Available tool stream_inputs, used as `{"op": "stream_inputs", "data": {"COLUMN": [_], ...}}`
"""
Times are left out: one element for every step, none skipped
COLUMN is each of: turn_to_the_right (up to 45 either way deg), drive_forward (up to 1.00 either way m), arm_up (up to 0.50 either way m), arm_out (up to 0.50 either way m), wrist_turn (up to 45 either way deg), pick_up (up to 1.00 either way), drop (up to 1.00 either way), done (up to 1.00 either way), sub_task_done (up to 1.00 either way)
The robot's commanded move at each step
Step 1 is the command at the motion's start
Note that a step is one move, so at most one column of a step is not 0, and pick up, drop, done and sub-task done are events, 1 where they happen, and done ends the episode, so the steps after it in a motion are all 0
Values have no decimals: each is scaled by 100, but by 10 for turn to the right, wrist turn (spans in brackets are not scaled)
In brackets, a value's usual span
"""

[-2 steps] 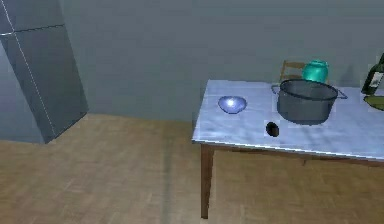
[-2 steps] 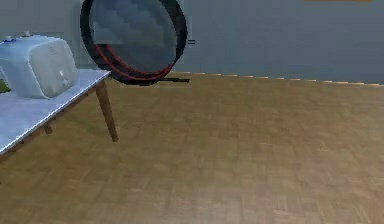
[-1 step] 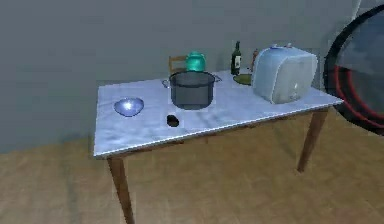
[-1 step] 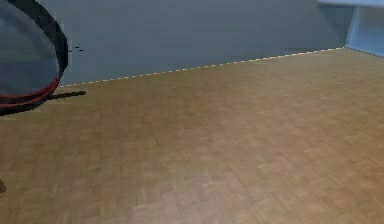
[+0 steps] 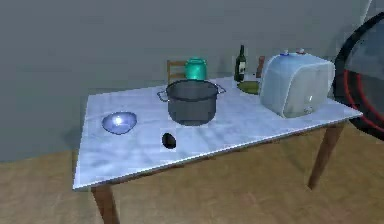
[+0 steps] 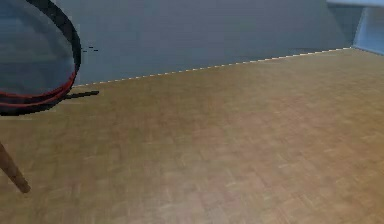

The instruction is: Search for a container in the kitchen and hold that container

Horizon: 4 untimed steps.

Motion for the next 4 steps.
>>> {"op": "stream_inputs", "data": {"turn_to_the_right": [330,0,-450,-450], "drive_forward": [0,20,0,0], "arm_up": [0,0,0,0], "arm_out": [0,0,0,0], "wrist_turn": [0,0,0,0], "pick_up": [0,0,0,0], "drop": [0,0,0,0], "done": [0,0,0,0], "sub_task_done": [0,0,0,0]}}
